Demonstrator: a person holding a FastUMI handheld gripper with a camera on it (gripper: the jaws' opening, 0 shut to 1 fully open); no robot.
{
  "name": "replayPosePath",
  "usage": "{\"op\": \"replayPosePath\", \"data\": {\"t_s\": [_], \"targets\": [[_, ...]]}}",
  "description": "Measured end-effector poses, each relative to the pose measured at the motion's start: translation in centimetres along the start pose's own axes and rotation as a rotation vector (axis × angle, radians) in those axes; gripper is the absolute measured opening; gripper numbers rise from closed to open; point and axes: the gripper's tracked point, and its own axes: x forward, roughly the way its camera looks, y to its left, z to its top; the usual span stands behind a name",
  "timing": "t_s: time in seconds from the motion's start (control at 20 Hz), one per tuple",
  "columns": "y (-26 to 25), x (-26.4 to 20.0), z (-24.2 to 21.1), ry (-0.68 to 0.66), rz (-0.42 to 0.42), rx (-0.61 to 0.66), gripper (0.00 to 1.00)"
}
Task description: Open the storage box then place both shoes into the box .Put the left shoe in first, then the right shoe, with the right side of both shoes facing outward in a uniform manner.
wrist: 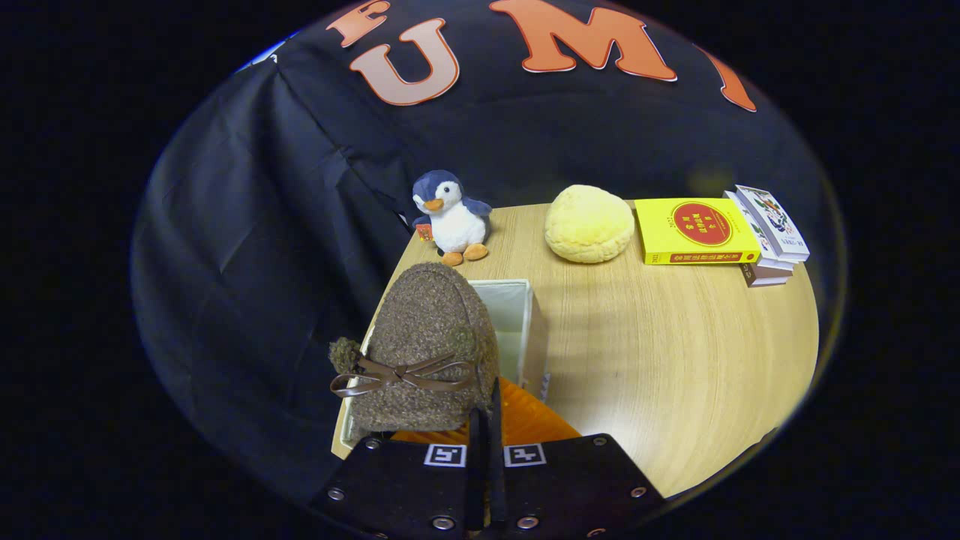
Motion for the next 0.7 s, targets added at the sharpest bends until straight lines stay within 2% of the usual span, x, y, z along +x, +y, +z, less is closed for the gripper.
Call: {"op": "replayPosePath", "data": {"t_s": [0.15, 0.3, 0.45, 0.55, 0.7], "targets": [[0.4, 2.2, -1.1, 0.04, -0.041, 0.007, 0.04], [1.0, 4.3, -2.0, 0.084, -0.044, 0.029, 0.04], [1.0, 5.4, -2.1, 0.099, -0.058, 0.031, 0.11], [1.3, 5.8, -2.9, 0.123, -0.056, 0.019, 0.16], [3.0, 4.7, -2.0, 0.095, 0.008, 0.036, 0.39]]}}
